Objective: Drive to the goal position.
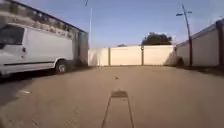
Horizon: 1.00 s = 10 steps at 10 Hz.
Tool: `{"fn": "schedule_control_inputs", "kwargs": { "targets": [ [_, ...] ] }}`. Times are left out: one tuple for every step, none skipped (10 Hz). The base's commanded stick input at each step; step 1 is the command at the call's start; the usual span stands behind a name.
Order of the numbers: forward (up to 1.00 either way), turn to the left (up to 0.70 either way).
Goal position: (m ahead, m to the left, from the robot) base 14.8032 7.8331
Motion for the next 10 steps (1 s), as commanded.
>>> {"fn": "schedule_control_inputs", "kwargs": {
  "targets": [
    [1.0, 0.0],
    [1.0, 0.0],
    [1.0, 0.0],
    [1.0, 0.0],
    [1.0, 0.0],
    [1.0, 0.0],
    [1.0, 0.0],
    [1.0, 0.0],
    [1.0, 0.0],
    [1.0, 0.0]
  ]
}}
